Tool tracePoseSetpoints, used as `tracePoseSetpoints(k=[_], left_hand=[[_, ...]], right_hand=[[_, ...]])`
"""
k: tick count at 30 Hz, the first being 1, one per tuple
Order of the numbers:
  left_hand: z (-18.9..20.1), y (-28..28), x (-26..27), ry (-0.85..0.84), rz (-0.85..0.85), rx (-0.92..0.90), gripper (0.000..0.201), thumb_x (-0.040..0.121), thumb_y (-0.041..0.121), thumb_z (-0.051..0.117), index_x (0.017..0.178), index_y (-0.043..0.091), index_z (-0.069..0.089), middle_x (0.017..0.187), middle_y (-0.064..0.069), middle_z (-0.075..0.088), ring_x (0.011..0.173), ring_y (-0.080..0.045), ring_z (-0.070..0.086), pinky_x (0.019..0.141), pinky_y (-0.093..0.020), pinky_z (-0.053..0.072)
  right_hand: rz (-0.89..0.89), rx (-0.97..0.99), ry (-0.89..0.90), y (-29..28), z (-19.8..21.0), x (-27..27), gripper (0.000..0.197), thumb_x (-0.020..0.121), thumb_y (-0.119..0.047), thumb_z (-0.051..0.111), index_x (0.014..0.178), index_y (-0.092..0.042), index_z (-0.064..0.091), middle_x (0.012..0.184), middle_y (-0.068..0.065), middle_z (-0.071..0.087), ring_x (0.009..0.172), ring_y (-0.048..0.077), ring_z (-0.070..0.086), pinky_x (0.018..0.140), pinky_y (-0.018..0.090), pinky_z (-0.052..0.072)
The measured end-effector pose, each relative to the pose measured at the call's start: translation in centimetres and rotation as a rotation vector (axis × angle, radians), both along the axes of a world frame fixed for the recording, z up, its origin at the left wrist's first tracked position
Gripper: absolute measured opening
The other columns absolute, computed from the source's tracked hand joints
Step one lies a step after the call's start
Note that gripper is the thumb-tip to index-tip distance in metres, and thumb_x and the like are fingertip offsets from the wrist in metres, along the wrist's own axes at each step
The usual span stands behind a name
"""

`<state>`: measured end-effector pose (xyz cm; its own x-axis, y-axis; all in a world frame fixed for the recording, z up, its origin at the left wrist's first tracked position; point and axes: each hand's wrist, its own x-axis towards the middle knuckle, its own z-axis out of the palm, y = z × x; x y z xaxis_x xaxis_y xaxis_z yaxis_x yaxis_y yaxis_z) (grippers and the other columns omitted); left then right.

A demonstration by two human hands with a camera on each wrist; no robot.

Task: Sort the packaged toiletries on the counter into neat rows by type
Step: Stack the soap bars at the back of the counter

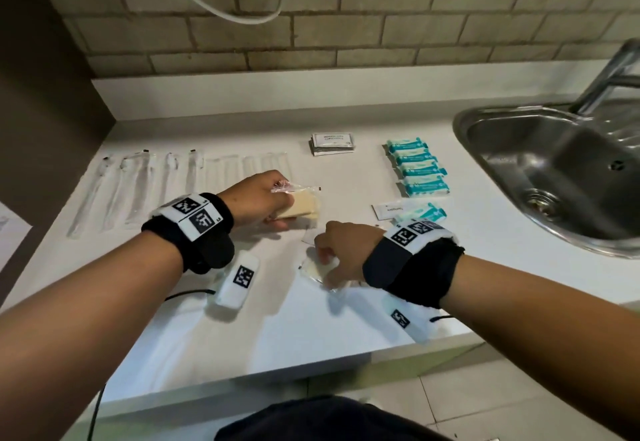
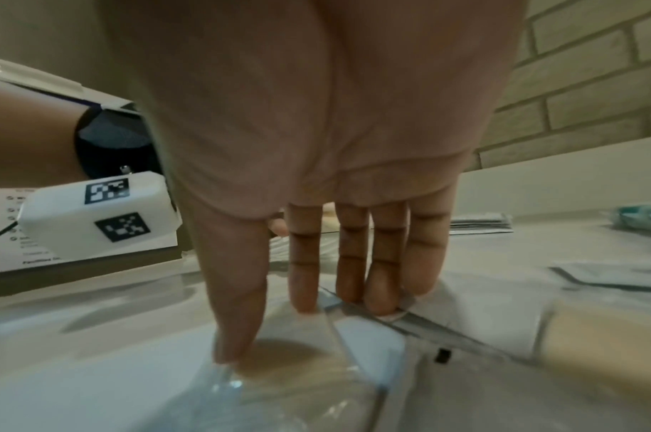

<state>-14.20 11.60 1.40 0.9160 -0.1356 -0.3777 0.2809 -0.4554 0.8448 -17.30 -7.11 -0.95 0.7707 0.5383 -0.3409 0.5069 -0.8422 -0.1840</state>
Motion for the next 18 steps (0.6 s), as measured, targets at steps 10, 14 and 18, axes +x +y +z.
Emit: tracePoseSetpoints(k=[10, 14, 18], left_hand=[[-0.6, 0.6, -0.3, -0.148, -0.023, 0.073, 0.011, 0.095, 0.016, 0.056, 0.106, 0.015, 0.055, 0.106, -0.017, 0.066, 0.079, -0.028, 0.067, 0.080, -0.054, 0.058], [-0.5, 0.6, 0.0, -0.180, -0.034, 0.035, 0.010, 0.094, 0.013, 0.058, 0.099, 0.023, 0.058, 0.104, -0.012, 0.063, 0.073, -0.023, 0.066, 0.074, -0.045, 0.061], [-0.2, -1.0, 0.5, -0.134, -0.082, -0.083, 0.013, 0.098, 0.005, 0.051, 0.106, 0.015, 0.053, 0.106, -0.018, 0.060, 0.074, -0.023, 0.066, 0.061, -0.027, 0.059]], right_hand=[[-0.065, 0.242, 0.150, 1.0, -0.1, 0.2, 0.047, 0.062, -0.001, 0.076, 0.100, -0.017, 0.054, 0.078, -0.012, 0.048, 0.076, 0.013, 0.050, 0.055, 0.023, 0.042], [-0.094, 0.292, 0.128, -0.6, 2.5, 1.8, 0.034, 0.065, -0.007, 0.079, 0.089, -0.023, 0.060, 0.078, -0.015, 0.055, 0.065, -0.001, 0.048, 0.052, 0.015, 0.036], [-0.190, 0.398, 0.054, -2.5, 5.5, 4.4, 0.032, 0.065, -0.011, 0.084, 0.079, -0.025, 0.059, 0.072, -0.011, 0.059, 0.067, 0.010, 0.055, 0.066, 0.026, 0.048]])
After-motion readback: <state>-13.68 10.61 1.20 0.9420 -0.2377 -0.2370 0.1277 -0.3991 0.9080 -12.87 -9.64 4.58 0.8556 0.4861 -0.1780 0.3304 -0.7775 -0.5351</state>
